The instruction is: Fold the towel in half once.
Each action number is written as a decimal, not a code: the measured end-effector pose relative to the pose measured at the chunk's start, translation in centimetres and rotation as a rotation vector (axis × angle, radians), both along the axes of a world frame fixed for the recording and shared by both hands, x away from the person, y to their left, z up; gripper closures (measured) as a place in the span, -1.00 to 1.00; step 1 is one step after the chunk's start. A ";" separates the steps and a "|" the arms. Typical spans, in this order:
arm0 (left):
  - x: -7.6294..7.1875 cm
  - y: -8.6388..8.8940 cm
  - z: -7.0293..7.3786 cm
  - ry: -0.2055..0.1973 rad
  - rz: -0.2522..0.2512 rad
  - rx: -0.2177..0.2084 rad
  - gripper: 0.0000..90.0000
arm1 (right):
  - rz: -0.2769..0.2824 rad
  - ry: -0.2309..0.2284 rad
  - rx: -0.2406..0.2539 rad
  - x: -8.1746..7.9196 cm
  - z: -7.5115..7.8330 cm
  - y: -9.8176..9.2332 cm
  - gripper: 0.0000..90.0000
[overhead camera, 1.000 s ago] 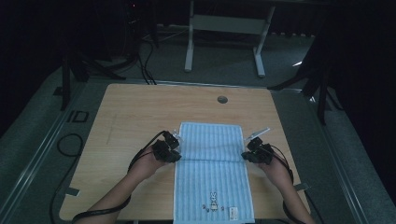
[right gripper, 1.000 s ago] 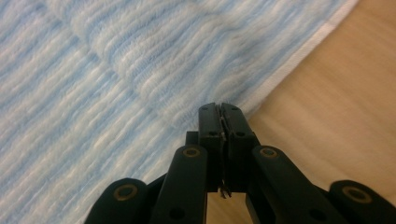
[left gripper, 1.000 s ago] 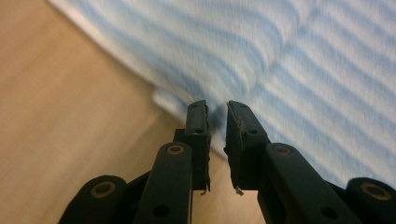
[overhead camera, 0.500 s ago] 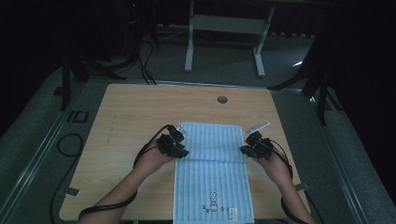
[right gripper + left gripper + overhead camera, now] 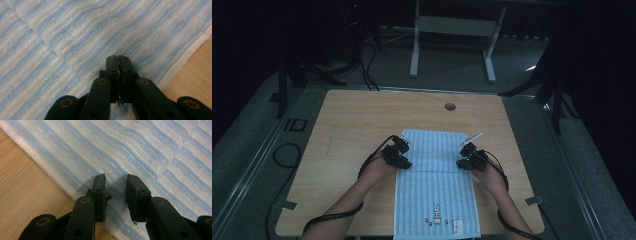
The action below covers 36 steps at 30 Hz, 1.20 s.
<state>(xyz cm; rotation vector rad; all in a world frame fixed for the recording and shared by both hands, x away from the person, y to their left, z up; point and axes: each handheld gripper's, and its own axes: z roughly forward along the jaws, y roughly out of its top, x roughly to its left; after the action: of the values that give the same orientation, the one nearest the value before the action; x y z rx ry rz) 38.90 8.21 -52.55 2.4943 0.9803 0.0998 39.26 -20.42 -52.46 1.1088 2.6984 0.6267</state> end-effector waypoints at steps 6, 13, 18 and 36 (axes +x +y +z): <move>-0.4 1.1 0.0 -0.023 0.006 0.024 0.48 | 0.019 0.009 0.000 0.4 0.0 1.3 0.93; -0.4 2.8 0.0 -0.010 0.025 0.024 0.48 | 0.046 0.015 0.000 0.5 0.0 2.9 0.92; -0.6 3.9 -0.1 -0.011 0.042 0.013 0.48 | 0.059 0.008 -0.008 0.5 0.0 4.0 0.92; 0.3 5.3 2.1 -0.050 0.108 0.014 0.39 | 0.033 -0.046 0.001 1.9 3.8 4.3 0.78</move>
<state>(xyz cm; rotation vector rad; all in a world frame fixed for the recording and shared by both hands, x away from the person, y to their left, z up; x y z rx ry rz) 39.22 13.56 -50.42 2.4387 1.0972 0.2028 41.15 -16.13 -48.71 1.0390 2.6827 0.6499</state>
